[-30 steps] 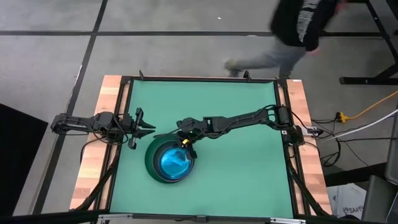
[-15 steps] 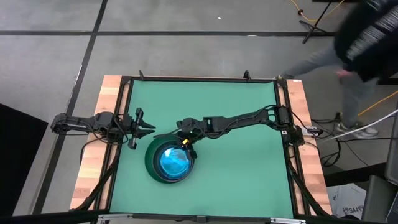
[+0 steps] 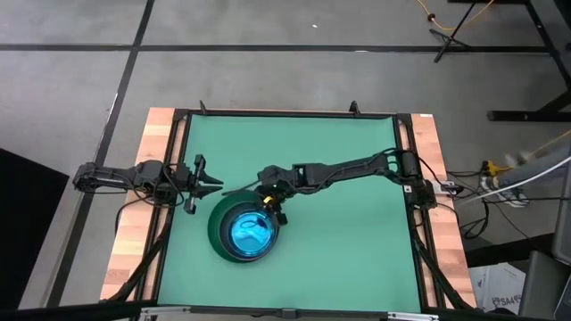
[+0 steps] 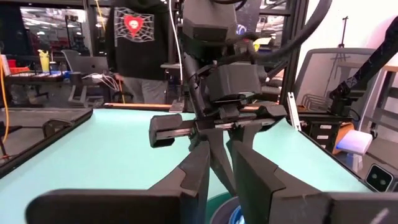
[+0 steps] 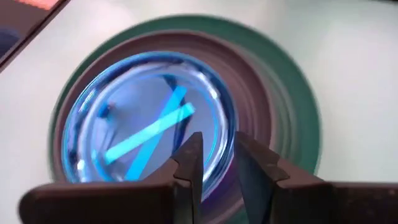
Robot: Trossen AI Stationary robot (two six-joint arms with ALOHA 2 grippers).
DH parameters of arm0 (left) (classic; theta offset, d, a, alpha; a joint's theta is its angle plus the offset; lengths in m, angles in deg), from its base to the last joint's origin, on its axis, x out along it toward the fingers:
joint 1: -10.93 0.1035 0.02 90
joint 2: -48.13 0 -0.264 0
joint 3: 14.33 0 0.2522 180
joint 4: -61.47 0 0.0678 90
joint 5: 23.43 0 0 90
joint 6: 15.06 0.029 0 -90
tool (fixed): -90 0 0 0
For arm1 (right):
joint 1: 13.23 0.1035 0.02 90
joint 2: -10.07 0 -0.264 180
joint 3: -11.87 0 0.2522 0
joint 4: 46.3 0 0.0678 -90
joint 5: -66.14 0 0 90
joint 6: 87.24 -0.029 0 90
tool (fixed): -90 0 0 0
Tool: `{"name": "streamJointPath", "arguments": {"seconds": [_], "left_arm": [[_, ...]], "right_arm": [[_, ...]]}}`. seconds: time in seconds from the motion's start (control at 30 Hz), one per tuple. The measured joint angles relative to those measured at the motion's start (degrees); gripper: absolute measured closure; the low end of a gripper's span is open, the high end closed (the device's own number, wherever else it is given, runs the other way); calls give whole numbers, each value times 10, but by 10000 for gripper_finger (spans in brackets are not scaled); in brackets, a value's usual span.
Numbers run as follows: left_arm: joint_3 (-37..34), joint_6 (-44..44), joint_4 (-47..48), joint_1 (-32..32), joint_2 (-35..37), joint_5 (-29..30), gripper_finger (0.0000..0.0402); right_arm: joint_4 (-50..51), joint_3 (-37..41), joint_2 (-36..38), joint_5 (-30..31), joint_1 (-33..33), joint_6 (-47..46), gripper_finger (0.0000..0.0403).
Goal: Stack plastic plates
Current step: Return to Home Position
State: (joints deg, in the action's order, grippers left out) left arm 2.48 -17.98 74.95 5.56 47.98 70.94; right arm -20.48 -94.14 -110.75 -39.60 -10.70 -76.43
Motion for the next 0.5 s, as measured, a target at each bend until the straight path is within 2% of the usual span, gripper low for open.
{"name": "streamJointPath", "arguments": {"seconds": [0.5], "left_arm": [[-8,10,22,0,0,0,340]], "right_arm": [[90,0,108,-2,-7,79,322]]}}
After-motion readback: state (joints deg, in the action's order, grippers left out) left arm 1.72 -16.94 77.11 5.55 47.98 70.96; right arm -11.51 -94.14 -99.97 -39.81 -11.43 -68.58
